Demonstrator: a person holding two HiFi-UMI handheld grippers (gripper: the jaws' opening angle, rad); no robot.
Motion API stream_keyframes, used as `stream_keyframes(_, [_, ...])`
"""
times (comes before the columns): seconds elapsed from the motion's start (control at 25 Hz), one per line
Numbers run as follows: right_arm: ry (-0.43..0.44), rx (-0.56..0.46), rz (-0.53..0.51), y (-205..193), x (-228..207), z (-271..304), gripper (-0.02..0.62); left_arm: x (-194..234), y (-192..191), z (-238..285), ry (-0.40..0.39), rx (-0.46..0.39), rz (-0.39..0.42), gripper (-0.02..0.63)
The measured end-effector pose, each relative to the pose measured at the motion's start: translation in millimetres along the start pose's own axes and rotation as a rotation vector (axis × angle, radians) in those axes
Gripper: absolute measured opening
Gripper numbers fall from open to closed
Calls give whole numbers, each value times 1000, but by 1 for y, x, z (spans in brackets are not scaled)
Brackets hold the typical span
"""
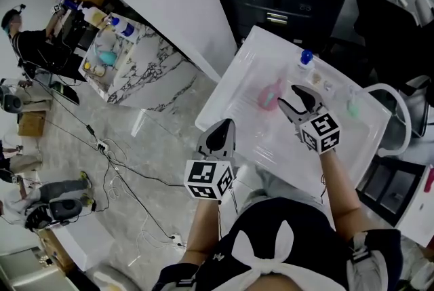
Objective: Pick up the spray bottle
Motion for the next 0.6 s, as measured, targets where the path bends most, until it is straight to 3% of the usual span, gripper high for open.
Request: stream_keyframes(0.6, [27,88,1,-24,-11,29,218,3,-4,13,-22,36,-10,32])
Point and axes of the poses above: the fingertips, and each gripper's own axes: z forward along the fingers, x to its left, y out of its top, the point moved 6 cm from there along -z, backward along the fingers, and after that the axes turned 6 degrees about y, right-handed, at the moved point
